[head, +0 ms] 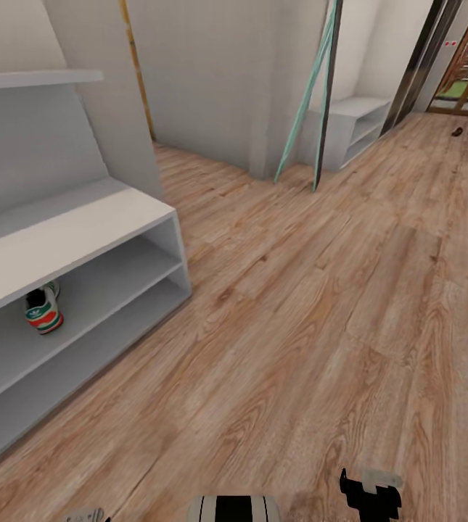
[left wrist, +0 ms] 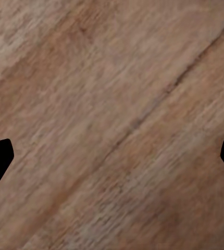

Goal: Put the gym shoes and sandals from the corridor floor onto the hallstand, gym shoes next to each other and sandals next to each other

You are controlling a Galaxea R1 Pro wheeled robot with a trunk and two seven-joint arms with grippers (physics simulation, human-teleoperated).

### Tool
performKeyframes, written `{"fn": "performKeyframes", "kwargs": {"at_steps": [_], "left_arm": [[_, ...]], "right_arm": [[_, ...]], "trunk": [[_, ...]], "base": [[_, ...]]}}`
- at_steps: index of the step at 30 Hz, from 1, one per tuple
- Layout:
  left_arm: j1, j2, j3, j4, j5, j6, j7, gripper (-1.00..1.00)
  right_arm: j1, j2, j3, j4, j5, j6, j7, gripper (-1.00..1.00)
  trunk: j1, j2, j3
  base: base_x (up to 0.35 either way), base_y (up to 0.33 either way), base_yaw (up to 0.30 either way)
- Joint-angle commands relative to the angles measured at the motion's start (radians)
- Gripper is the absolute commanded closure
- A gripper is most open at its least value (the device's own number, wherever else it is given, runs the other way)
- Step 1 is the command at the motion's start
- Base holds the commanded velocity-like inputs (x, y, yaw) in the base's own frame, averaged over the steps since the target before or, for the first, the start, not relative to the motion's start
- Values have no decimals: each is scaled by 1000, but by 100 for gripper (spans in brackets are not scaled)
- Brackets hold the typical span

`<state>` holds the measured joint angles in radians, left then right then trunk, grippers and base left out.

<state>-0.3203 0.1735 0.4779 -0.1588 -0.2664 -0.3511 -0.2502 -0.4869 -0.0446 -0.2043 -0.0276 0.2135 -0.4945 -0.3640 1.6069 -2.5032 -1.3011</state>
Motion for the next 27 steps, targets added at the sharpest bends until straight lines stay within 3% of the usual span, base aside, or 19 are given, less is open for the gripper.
{"fn": "performKeyframes", "kwargs": {"at_steps": [1, 27], "left_arm": [[0, 0, 9, 0, -8, -3, -5, -100], [0, 0, 8, 0, -10, -3, -5, -100]], "right_arm": [[-1, 0, -7, 2, 10, -3, -4, -100], [0, 0, -7, 2, 10, -3, -3, -100]], "trunk": [[0, 0, -1], [0, 0, -1]], "base": [[0, 0, -288], [0, 0, -288]]}}
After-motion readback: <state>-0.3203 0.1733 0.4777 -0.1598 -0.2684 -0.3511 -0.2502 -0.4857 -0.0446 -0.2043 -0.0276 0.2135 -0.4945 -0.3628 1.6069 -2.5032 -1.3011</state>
